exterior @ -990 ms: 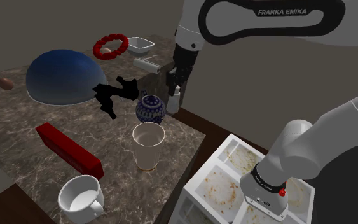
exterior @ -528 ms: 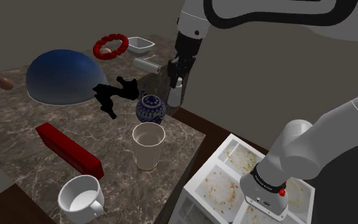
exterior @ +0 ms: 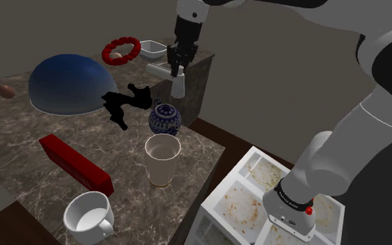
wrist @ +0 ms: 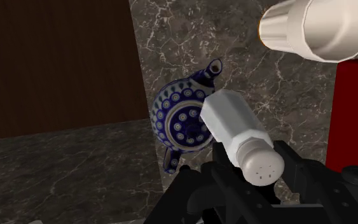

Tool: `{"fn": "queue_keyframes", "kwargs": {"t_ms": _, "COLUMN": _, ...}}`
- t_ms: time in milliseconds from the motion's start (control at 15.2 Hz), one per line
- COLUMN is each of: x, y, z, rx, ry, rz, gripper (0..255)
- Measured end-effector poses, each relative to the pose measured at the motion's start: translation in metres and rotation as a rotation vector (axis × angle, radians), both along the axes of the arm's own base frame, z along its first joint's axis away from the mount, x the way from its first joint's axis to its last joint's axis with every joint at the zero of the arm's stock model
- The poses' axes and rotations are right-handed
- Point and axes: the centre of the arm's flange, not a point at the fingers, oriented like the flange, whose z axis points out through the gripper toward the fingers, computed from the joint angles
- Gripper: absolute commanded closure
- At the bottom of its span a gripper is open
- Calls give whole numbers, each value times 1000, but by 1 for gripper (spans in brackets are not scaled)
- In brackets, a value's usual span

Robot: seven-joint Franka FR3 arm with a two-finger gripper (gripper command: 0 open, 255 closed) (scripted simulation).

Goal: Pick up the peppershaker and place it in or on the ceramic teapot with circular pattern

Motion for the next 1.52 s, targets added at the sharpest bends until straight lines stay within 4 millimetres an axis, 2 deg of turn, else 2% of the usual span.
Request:
{"fn": "queue_keyframes", "kwargs": {"t_ms": 264, "x": 57, "y": -11, "z": 12, "rx": 0, "ry": 0, "rz": -1, "gripper": 255}}
{"fn": "queue_keyframes", "kwargs": {"t_ms": 330, "x": 64, "y": -14, "z": 11, "rx": 0, "ry": 1, "rz": -1, "gripper": 255}}
{"fn": "queue_keyframes", "kwargs": {"t_ms": 726, "x": 71, "y": -16, "z": -16, "rx": 0, "ry": 0, "rz": 0, "gripper": 255}}
{"fn": "queue_keyframes", "kwargs": {"t_ms": 1518, "x": 71, "y": -16, "z": -79, "rx": 0, "ry": 0, "rz": 0, "gripper": 255}}
